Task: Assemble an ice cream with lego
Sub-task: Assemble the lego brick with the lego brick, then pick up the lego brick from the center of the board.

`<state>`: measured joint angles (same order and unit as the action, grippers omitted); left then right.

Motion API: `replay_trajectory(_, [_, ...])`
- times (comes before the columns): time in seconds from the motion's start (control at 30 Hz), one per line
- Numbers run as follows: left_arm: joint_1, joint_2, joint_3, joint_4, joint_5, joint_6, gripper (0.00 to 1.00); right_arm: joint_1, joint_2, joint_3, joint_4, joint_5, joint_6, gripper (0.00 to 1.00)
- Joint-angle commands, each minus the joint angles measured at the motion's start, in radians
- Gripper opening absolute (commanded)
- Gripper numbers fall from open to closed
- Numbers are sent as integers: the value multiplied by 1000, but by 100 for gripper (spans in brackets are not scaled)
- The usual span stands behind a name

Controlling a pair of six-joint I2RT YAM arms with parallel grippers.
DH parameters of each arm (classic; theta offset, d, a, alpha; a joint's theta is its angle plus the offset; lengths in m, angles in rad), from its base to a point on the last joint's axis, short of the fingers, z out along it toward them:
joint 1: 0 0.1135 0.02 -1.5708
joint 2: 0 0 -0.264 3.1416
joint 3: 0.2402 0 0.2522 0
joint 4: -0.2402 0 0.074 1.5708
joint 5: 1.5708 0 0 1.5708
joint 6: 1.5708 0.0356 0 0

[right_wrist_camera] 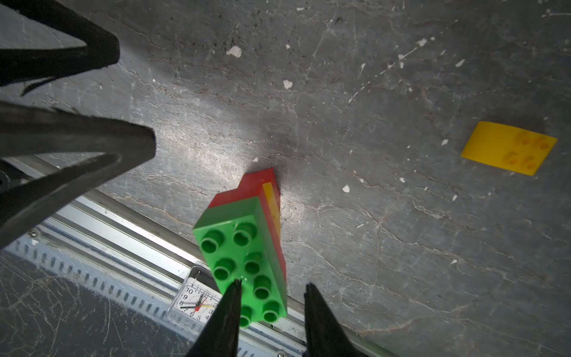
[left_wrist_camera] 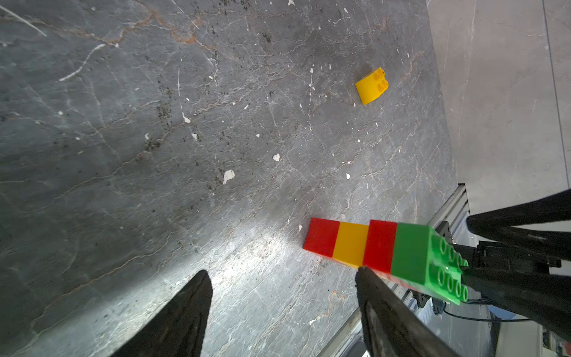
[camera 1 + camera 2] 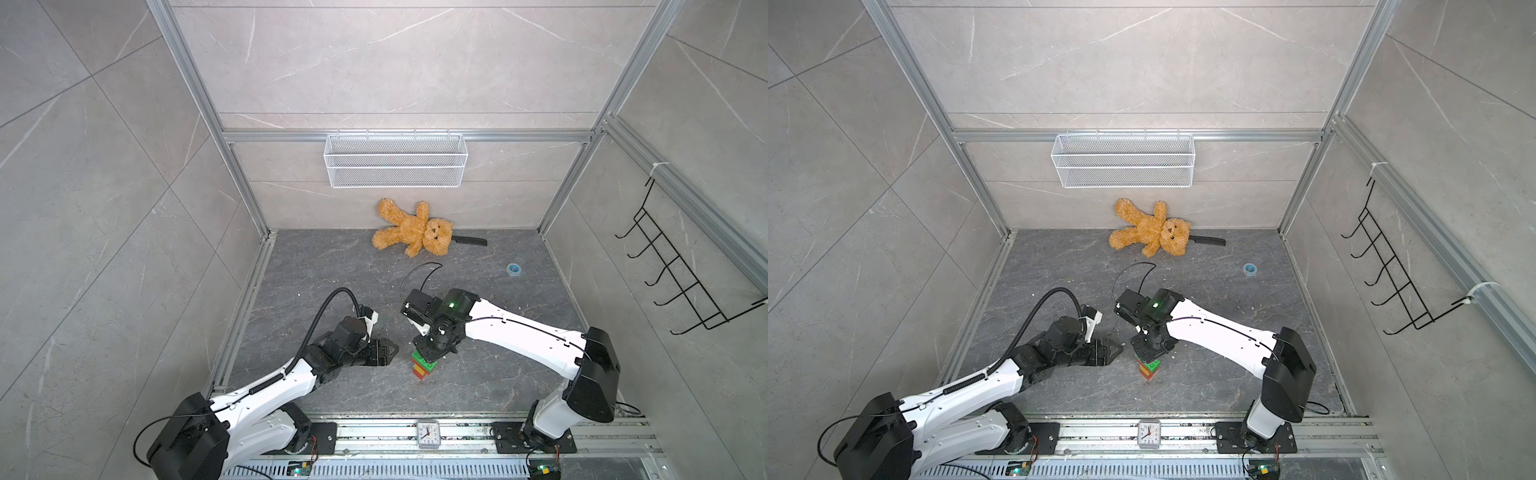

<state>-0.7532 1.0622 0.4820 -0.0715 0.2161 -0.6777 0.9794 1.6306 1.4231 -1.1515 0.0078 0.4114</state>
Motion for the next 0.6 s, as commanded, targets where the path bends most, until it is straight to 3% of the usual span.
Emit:
replay_trajectory(0.0, [-6,-24,21,-8,-19,17,76,1,-44,31,-7,23,22,37])
replay_trajectory(0.37, [-6,-18,25,-12,-21,23,76,-5,-80,21,4,54,79,39])
replay_trajectory(0.47, [-6,-26,23,-17,-26,26,76,-86,-107,-5,-2,34,114,42])
replay_trajectory(0.57, [-6,-37,24,-36,-36,34,76,-238,-179,-140,112,-43,122,46])
